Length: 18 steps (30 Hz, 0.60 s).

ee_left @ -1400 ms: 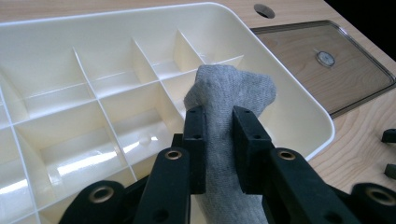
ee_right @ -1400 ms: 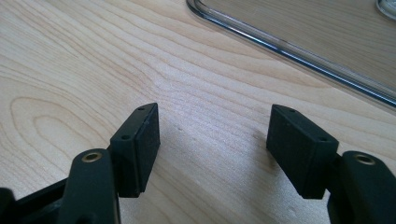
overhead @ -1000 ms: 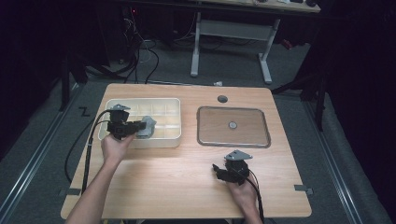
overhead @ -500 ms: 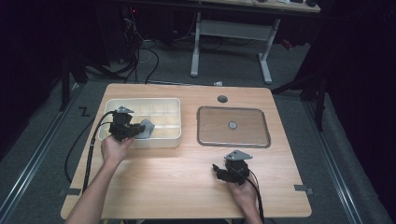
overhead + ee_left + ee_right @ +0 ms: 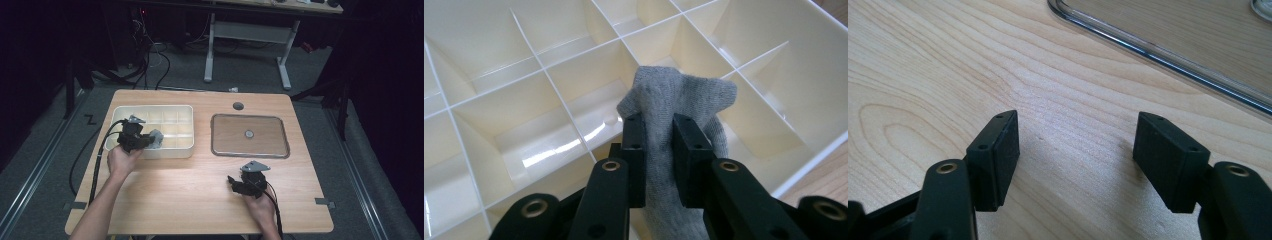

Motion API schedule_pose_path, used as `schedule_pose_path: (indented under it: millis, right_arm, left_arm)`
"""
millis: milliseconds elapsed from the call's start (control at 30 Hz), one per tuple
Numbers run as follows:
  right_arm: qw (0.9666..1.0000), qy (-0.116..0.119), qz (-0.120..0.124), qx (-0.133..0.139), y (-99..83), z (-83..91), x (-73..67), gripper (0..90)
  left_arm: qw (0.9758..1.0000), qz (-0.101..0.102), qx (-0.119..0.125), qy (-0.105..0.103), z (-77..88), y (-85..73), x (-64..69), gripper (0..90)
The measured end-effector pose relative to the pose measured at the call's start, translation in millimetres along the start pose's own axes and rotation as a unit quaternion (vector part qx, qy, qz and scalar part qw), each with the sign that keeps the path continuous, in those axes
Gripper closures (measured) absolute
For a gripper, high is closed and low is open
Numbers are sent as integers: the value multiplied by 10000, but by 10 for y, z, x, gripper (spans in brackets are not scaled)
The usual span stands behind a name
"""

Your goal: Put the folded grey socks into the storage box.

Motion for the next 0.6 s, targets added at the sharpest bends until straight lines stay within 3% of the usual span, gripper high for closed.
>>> schedule_pose_path:
  millis: [200, 600]
  right_arm:
    - [10000, 0, 0, 0, 0, 0, 0, 353]
    - [10000, 1, -1, -1, 0, 0, 0, 353]
  left_arm:
    - [9997, -101, -100, 176, -10, -1, 26, 775]
    - [9994, -84, -252, 199, -13, -12, 25, 774]
Point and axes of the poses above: each handheld gripper's, and its own axes: z roughly backward along the jaws, y roughly out of its top, x roughly to its right, the point moved 2 cm from there along -z, roughly forward along the jaws, and after that the axes turned 3 degrees about y, right-handed, at the moved point
